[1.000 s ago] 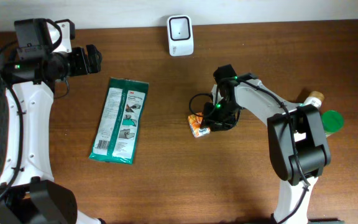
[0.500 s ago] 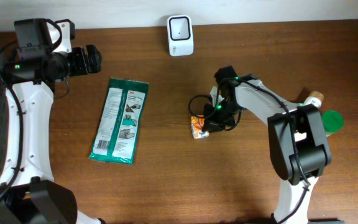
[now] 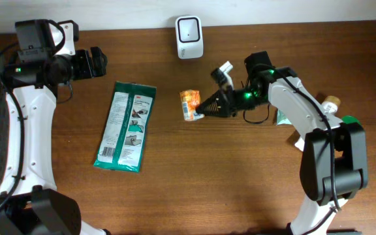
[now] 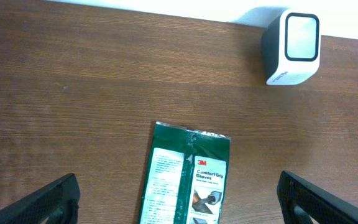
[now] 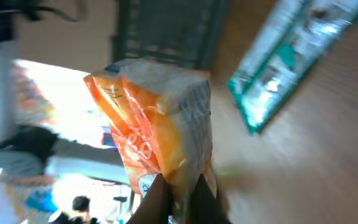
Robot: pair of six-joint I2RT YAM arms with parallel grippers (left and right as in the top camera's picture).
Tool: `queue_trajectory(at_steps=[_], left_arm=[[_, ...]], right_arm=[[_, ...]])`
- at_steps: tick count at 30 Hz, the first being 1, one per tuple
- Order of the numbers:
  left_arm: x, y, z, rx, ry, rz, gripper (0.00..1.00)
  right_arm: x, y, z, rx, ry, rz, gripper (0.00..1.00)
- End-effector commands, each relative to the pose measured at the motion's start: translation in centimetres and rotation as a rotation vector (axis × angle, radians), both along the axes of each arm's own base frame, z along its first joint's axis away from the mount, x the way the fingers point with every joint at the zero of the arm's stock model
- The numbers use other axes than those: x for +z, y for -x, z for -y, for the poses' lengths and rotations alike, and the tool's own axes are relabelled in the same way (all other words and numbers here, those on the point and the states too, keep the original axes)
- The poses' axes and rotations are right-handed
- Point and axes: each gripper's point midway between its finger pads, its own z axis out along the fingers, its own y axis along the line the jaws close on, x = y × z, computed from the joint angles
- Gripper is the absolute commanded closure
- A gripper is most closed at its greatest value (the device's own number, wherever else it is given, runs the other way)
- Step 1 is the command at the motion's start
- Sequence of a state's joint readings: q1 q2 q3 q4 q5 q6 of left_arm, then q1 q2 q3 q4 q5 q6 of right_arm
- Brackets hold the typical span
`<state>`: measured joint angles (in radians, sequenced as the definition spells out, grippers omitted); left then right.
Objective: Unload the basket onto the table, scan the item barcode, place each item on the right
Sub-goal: 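Carry the tissue pack right and lift it up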
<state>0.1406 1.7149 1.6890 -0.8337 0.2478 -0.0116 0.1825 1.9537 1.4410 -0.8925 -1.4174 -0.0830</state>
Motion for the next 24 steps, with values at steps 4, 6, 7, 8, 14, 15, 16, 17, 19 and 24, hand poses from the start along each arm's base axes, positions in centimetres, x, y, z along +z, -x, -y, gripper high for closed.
queue_trajectory(at_steps=[4, 6, 7, 8, 14, 15, 16, 17, 19, 24], left_arm=[[1.2, -0.1, 0.2, -0.01, 0.001, 0.031, 0.01], [1.2, -0.1, 0.2, -0.01, 0.001, 0.031, 0.01], [1.2, -0.1, 0.2, -0.01, 0.001, 0.031, 0.01], [1.2, -0.1, 0.2, -0.01, 0.001, 0.031, 0.01], [1.2, -0.1, 0.2, -0.01, 0.001, 0.031, 0.01], [1.2, -0.1, 0.2, -0.01, 0.001, 0.031, 0.01], [1.2, -0.1, 0.2, -0.01, 0.001, 0.031, 0.01], [1.2, -0.1, 0.2, -0.01, 0.001, 0.031, 0.01], [1.2, -0.1, 0.2, -0.01, 0.001, 0.031, 0.01], [1.2, -0.1, 0.2, -0.01, 0.001, 0.031, 0.01]], right_arm=[[3.5, -0.6, 2.0, -0.033, -0.141, 0.044, 0.96], [4.2, -0.5, 2.6, -0.047, -0.141, 0.049, 0.96], [4.5, -0.5, 2.8, -0.053, -0.141, 0.051, 0.96], [4.9, -0.4, 3.1, -0.06, -0.141, 0.055, 0.96], [7.8, 1.0, 5.7, -0.123, -0.146, 0.137, 0.96], [8.1, 1.2, 6.3, -0.141, -0.145, 0.147, 0.96], [8.2, 1.4, 6.9, -0.158, -0.144, 0.149, 0.96], [8.2, 1.5, 7.3, -0.17, -0.142, 0.146, 0.96], [7.9, 1.9, 8.0, -0.187, -0.121, 0.146, 0.96], [7.7, 2.6, 8.7, -0.198, -0.097, 0.148, 0.96]])
